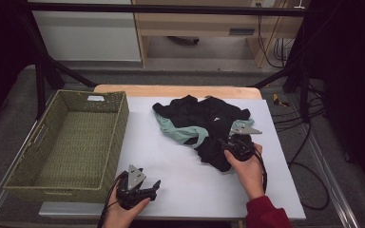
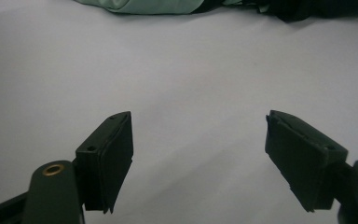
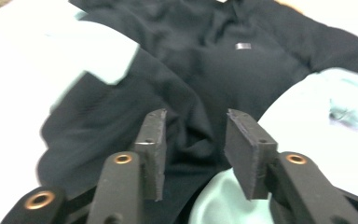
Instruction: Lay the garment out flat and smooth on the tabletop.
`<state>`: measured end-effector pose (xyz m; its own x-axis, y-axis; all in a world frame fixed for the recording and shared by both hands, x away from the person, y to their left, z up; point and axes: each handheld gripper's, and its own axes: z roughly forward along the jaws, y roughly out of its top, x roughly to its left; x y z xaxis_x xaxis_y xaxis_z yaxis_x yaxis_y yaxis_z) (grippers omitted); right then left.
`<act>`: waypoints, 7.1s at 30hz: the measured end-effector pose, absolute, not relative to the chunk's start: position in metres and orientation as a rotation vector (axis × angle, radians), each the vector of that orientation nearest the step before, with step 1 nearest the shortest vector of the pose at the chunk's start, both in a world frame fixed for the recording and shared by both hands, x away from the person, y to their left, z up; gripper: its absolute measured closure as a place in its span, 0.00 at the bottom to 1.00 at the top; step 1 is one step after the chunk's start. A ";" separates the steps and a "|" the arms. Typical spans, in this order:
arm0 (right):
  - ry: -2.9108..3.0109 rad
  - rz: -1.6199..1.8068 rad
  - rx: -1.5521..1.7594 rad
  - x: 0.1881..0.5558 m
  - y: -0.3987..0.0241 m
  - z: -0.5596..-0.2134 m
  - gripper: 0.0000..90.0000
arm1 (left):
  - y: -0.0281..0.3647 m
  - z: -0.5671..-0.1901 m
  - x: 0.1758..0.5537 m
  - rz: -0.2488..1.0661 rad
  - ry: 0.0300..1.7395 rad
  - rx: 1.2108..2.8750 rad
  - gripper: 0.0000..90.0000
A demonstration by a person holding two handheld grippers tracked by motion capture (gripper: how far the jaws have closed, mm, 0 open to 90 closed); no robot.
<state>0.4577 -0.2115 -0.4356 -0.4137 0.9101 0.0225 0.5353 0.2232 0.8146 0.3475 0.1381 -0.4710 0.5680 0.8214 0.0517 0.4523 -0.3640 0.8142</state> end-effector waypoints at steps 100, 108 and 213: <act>2.088 1.100 1.383 0.354 -0.251 -0.451 0.95 | 0.077 -0.477 0.347 0.470 0.872 2.109 0.63; 2.132 1.075 1.367 0.361 -0.249 -0.461 0.95 | 0.083 -0.475 0.349 0.440 0.842 2.119 0.95; 2.105 0.963 1.279 0.357 -0.236 -0.459 0.33 | 0.149 -0.476 0.318 0.503 1.009 2.041 0.58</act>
<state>0.3571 -0.2358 -0.4595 -0.4397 0.8968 -0.0484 0.5499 0.3115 0.7750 0.3182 0.1485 -0.4760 0.6051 0.7962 0.0056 0.4840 -0.3734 0.7914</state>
